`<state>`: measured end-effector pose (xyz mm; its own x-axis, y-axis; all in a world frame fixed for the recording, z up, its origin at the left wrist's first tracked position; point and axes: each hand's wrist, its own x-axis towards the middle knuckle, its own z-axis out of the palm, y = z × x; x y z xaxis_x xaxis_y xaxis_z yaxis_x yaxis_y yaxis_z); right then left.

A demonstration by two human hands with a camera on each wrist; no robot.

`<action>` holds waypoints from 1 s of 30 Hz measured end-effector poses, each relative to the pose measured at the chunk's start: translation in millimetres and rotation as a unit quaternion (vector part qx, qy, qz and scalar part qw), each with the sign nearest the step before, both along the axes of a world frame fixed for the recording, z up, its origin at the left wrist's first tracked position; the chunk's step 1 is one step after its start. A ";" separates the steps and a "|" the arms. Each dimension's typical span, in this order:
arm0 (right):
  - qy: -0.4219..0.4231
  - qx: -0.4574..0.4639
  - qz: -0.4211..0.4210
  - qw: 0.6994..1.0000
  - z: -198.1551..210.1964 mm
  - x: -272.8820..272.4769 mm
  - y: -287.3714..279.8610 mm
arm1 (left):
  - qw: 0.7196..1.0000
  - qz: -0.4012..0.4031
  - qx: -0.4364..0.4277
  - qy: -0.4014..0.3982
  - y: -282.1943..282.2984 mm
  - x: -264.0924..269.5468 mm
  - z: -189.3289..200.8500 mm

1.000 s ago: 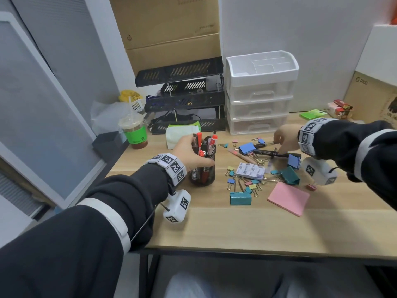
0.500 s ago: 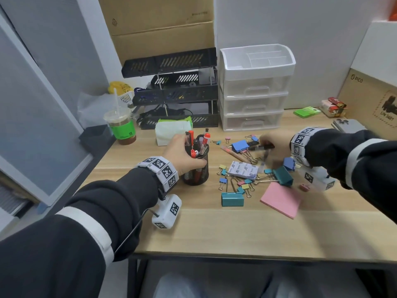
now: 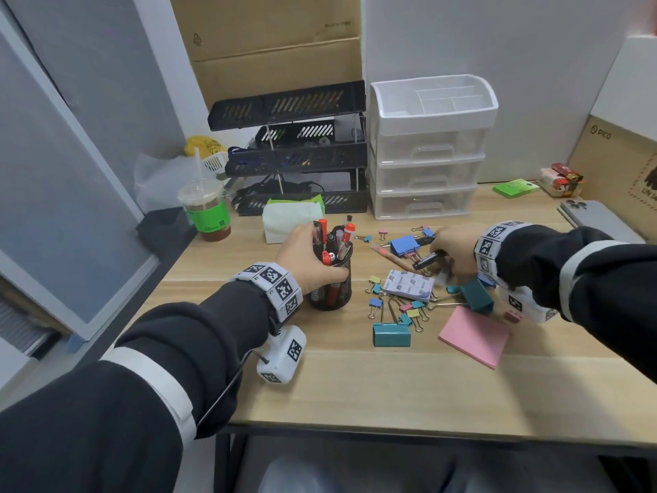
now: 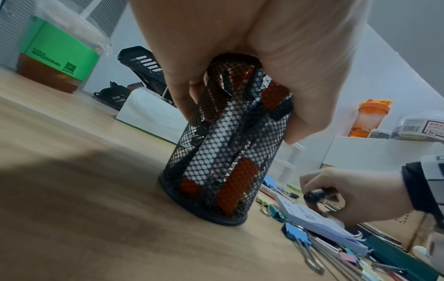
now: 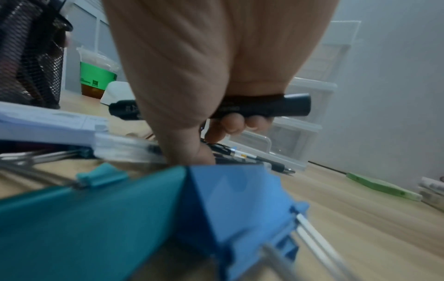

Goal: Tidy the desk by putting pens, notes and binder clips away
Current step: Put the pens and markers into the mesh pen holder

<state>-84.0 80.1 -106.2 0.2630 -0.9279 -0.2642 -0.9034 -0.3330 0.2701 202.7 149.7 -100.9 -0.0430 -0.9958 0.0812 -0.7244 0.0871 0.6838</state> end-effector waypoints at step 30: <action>-0.153 -0.014 -0.039 0.987 17.5 58.3 1.5 | 1.000 -0.014 -0.004 0.000 -13.2 2.8 -7.6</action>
